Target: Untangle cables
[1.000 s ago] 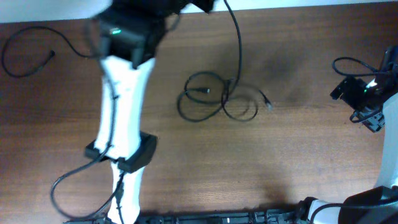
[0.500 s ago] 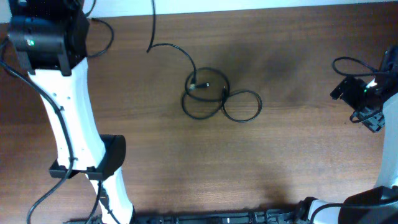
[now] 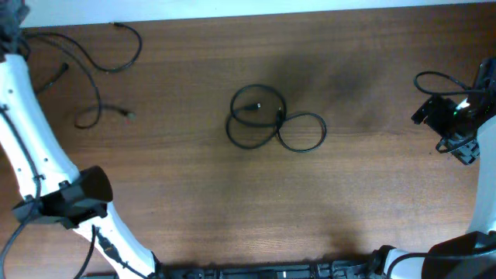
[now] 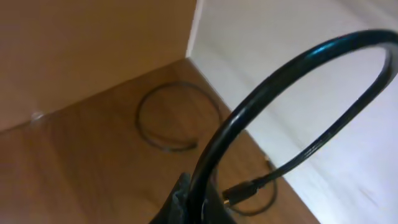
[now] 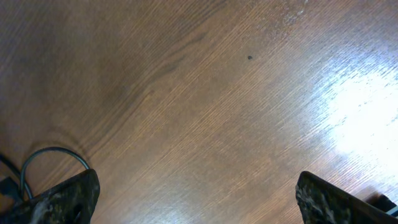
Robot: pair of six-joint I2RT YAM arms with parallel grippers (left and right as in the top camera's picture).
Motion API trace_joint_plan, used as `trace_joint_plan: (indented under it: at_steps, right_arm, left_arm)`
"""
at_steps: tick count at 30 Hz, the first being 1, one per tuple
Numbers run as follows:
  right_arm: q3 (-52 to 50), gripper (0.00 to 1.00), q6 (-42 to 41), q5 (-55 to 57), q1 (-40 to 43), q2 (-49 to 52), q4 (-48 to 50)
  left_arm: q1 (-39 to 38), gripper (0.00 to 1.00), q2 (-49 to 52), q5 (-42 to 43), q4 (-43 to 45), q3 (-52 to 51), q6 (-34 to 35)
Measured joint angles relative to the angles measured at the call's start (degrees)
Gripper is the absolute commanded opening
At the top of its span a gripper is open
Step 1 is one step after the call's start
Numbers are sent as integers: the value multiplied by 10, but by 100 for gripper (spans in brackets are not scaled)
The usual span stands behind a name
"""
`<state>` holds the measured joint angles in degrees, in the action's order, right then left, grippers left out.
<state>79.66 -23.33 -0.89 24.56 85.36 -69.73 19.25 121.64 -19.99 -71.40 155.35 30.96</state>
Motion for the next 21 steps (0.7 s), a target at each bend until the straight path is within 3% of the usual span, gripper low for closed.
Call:
trace_joint_plan:
  at_steps: [5,8,11,13,15,19,21]
  right_arm:
    - [0,98,0,0,0,0,0]
    - [0,98,0,0,0,0,0]
    - [0,98,0,0,0,0,0]
    - [0,98,0,0,0,0,0]
    - [0,98,0,0,0,0,0]
    - [0,98,0,0,0,0,0]
    - [0,99,0,0,0,0,0]
  left_arm:
    - [58,0,0,0,-19,-26,25]
    - [84,0,0,0,35,-61,14]
    - [109,16,0,0,86,-76,-31]
    - [123,5,0,0,99,-79,-51]
    - [130,1,0,0,101,-79,-59]
    - [148,0,0,0,104,-89,-94]
    - [150,6,0,0,106,-122,-105]
